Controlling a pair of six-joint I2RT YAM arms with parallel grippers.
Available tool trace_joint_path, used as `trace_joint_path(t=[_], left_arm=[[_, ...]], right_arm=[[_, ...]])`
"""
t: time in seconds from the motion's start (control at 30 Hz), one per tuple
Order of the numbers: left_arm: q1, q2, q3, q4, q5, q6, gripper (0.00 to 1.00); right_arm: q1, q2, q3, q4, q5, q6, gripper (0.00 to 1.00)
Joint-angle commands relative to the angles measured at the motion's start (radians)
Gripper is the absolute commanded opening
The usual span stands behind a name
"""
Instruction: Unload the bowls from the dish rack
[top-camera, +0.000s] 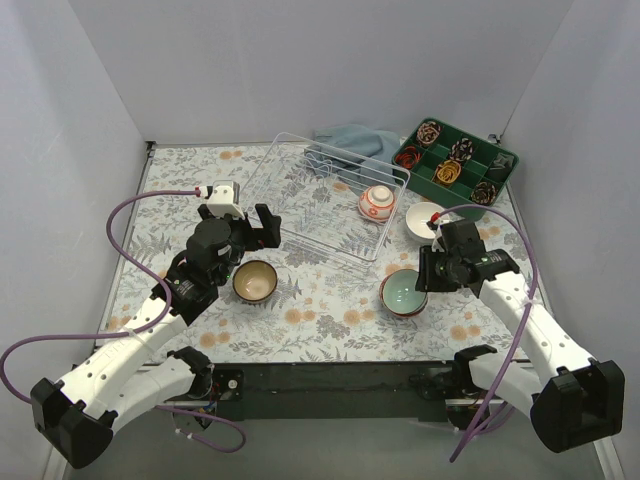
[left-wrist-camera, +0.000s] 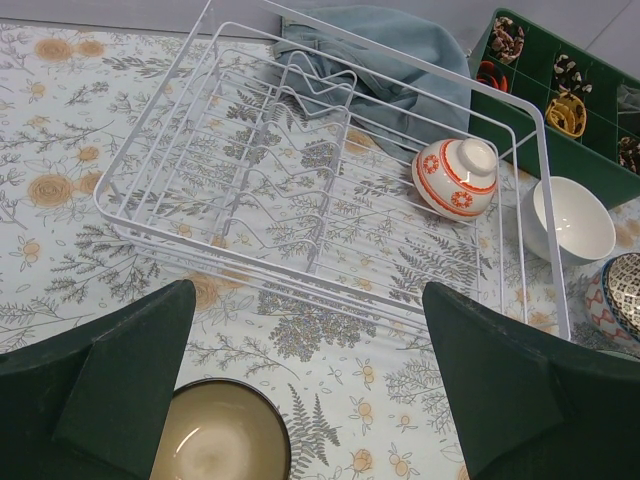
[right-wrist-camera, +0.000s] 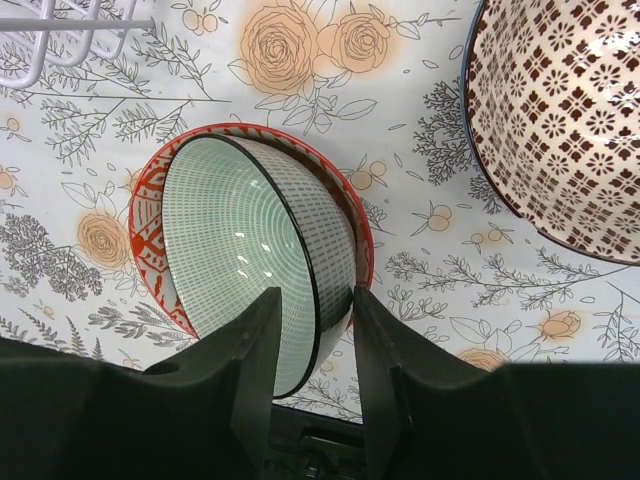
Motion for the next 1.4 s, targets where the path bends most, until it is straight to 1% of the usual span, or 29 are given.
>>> trace_joint_path(t=[0.0, 0.03, 0.07, 0.13, 0.17, 0.27, 0.53, 0.73, 0.93, 1.03, 1.07, 1.13, 1.17, 1.23, 1.27, 1.37], left_arm=[[0.007, -0.021, -0.010, 0.010, -0.018, 0.014, 0.98], [0.005, -0.021, -0.010, 0.010, -0.019, 0.014, 0.98], [0.007, -0.024, -0.010, 0.010, -0.019, 0.014, 0.98], [0.007, -0.026, -0.010, 0.010, -0.021, 0.016, 0.98], [0.007, -0.024, -0.012, 0.010, -0.021, 0.016, 0.98], [0.007, -0.023, -0.013, 0.012, -0.022, 0.016, 0.98], [0.005, -0.015, -0.013, 0.012, -0.024, 0.016, 0.98], [0.005, -0.017, -0.013, 0.012, -0.022, 0.017, 0.98], [0.007, -0.018, -0.015, 0.012, -0.024, 0.019, 0.98], [0.005, -0.020, -0.015, 0.012, -0.022, 0.019, 0.98], [0.007, -0.020, -0.015, 0.012, -0.022, 0.020, 0.98], [0.007, -0.020, -0.013, 0.012, -0.021, 0.019, 0.98], [0.007, -0.020, -0.015, 0.012, -0.019, 0.019, 0.98], [0.007, -0.020, -0.015, 0.012, -0.019, 0.019, 0.98], [0.005, -0.020, -0.013, 0.012, -0.019, 0.020, 0.98], [0.007, -0.017, -0.013, 0.012, -0.019, 0.019, 0.98]], right_arm=[[-0.005, -0.030, 0.048, -0.030, 0.014, -0.012, 0.41], [-0.005, -0.040, 0.046, -0.028, 0.019, -0.011, 0.37], [-0.005, -0.043, 0.039, -0.028, 0.019, -0.012, 0.29], [-0.005, -0.049, 0.026, -0.025, 0.027, -0.008, 0.19], [-0.005, -0.049, 0.014, -0.021, 0.027, -0.003, 0.12], [-0.005, -0.047, -0.007, -0.001, 0.021, 0.001, 0.07], [-0.005, -0.069, -0.095, 0.081, 0.030, 0.017, 0.05], [-0.007, -0.107, -0.158, 0.194, -0.005, 0.037, 0.06], [-0.005, -0.150, -0.205, 0.277, 0.007, 0.046, 0.06], [-0.005, -0.149, -0.218, 0.282, -0.007, 0.043, 0.19], [-0.005, -0.150, -0.218, 0.279, -0.010, 0.043, 0.27], [-0.005, -0.165, -0.214, 0.273, -0.005, 0.041, 0.36], [-0.005, -0.176, -0.213, 0.269, 0.001, 0.037, 0.45], [-0.005, -0.207, -0.189, 0.265, 0.020, 0.029, 0.53], [-0.007, -0.214, -0.175, 0.247, 0.024, 0.018, 0.61], [-0.005, -0.225, -0.094, 0.199, 0.031, -0.009, 0.72]])
